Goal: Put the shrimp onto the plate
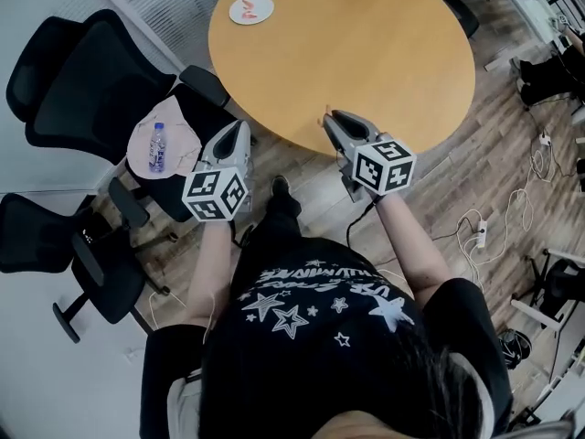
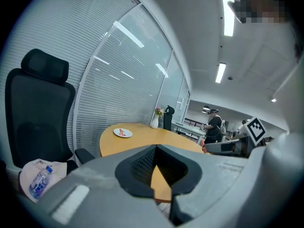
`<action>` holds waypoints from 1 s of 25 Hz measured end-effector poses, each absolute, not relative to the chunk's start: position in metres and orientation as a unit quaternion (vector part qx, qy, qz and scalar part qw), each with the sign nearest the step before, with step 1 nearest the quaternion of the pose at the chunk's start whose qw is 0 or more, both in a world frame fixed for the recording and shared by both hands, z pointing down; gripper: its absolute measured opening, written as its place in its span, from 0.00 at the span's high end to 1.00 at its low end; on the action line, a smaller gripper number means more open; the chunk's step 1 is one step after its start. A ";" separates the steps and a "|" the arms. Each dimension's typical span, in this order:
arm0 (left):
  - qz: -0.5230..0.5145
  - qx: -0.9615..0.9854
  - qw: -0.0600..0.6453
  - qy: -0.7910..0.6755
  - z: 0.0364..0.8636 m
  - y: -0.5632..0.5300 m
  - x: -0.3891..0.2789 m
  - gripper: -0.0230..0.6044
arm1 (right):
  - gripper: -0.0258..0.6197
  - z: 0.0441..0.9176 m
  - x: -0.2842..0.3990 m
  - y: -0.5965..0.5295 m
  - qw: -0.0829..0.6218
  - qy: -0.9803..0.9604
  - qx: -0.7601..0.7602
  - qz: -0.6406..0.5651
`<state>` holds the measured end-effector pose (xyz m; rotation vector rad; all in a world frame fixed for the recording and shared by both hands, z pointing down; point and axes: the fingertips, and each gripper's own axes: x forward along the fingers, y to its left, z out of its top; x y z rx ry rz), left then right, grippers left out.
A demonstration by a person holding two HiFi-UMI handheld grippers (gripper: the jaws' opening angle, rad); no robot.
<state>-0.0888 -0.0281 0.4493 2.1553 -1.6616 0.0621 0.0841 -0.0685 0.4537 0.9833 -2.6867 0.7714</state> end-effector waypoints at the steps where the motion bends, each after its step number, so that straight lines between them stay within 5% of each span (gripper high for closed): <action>1: 0.022 0.776 0.210 -0.594 0.452 -0.037 -0.094 0.96 | 0.85 0.456 0.078 -0.079 0.091 -0.902 0.333 0.261; 25: 0.019 0.805 0.228 -0.548 0.466 -0.200 -0.197 0.96 | 0.85 0.475 -0.020 -0.246 0.146 -0.877 0.364 0.277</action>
